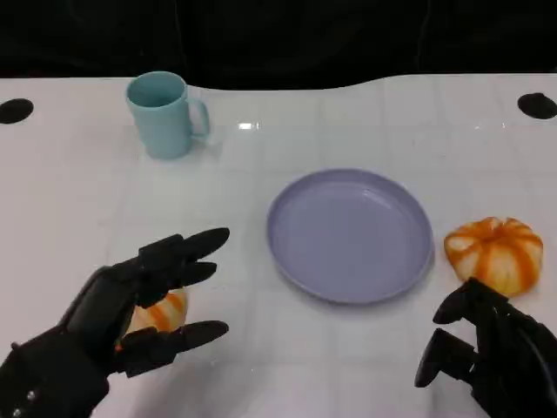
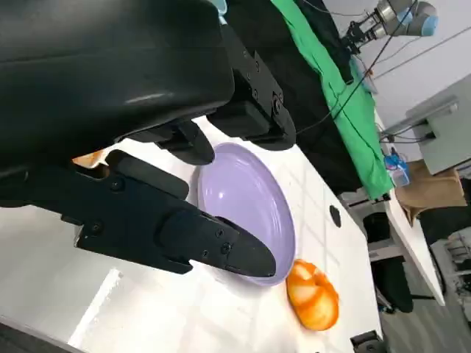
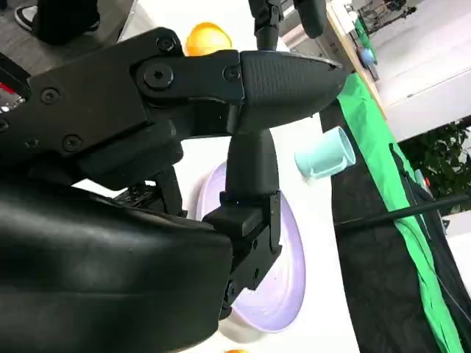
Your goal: Grasp the bread from the table and place it into the plate.
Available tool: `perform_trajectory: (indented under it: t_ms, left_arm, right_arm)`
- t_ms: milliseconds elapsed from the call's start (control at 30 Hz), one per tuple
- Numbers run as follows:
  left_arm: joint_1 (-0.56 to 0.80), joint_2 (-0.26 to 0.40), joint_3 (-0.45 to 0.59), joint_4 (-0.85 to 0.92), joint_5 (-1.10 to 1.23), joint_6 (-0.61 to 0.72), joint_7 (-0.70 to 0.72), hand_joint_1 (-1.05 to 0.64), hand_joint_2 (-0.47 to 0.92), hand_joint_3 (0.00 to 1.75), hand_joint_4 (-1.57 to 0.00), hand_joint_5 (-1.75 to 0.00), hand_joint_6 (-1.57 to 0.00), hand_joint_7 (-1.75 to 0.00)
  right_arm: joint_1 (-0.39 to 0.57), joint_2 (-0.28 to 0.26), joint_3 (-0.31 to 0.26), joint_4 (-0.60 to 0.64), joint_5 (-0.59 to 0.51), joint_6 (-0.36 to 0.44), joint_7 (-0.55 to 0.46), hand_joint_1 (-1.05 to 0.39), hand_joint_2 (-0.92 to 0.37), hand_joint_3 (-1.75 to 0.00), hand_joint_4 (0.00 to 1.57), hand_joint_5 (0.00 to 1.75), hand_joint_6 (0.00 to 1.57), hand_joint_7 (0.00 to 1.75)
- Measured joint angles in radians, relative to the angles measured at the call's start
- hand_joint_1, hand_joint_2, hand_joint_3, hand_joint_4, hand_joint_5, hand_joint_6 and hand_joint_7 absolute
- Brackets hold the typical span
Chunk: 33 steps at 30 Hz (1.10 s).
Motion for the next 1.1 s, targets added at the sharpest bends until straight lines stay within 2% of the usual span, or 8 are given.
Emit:
perform_trajectory:
  t_ms: [133, 167, 233, 400, 467, 867, 1100]
  left_arm:
    - [0.0, 0.002, -0.004, -0.002, 0.0, 0.006, 0.0, -0.63, 0.92, 0.02, -0.31, -0.37, -0.44, 0.0]
    - [0.0, 0.002, -0.005, -0.003, 0.0, 0.006, 0.0, -0.64, 0.9, 0.01, -0.26, -0.35, -0.38, 0.0]
    - [-0.001, 0.034, -0.021, -0.027, 0.129, 0.01, 0.021, -0.68, 0.9, 0.01, -0.17, -0.3, -0.31, 0.0]
    - [-0.016, 0.144, -0.072, -0.162, 0.563, 0.07, 0.068, -0.73, 0.92, 0.04, -0.12, -0.29, -0.28, 0.0]
    - [-0.029, 0.163, -0.085, -0.211, 0.648, 0.1, 0.069, -0.73, 0.92, 0.04, -0.11, -0.29, -0.28, 0.0]
    - [-0.087, 0.201, -0.153, -0.284, 0.853, 0.243, -0.031, -0.72, 0.91, 0.01, -0.05, -0.3, -0.25, 0.0]
    - [-0.129, 0.223, -0.195, -0.284, 0.929, 0.28, -0.109, -0.65, 0.85, 0.0, -0.02, -0.32, -0.21, 0.0]
  right_arm:
    - [0.0, 0.0, 0.0, -0.001, 0.0, 0.0, -0.001, -0.51, -0.92, -0.44, 0.62, 1.75, 0.47, 1.65]
    - [0.0, 0.0, 0.0, -0.002, 0.0, 0.0, -0.001, -0.51, -0.92, -0.44, 0.62, 1.75, 0.47, 1.65]
    - [0.0, 0.0, 0.0, -0.001, 0.0, 0.0, 0.0, -0.51, -0.92, -0.46, 0.63, 1.75, 0.48, 1.65]
    - [0.0, 0.0, -0.001, 0.001, 0.0, 0.0, 0.006, -0.51, -0.92, -0.46, 0.62, 1.75, 0.48, 1.65]
    - [0.0, 0.0, -0.006, 0.001, 0.002, 0.0, 0.007, -0.51, -0.92, -0.46, 0.62, 1.75, 0.48, 1.65]
    - [0.001, -0.003, -0.016, 0.0, 0.013, 0.0, 0.012, -0.51, -0.92, -0.45, 0.63, 1.75, 0.49, 1.65]
    - [0.004, -0.003, -0.015, -0.005, 0.013, 0.001, 0.009, -0.51, -0.92, -0.45, 0.63, 1.75, 0.49, 1.66]
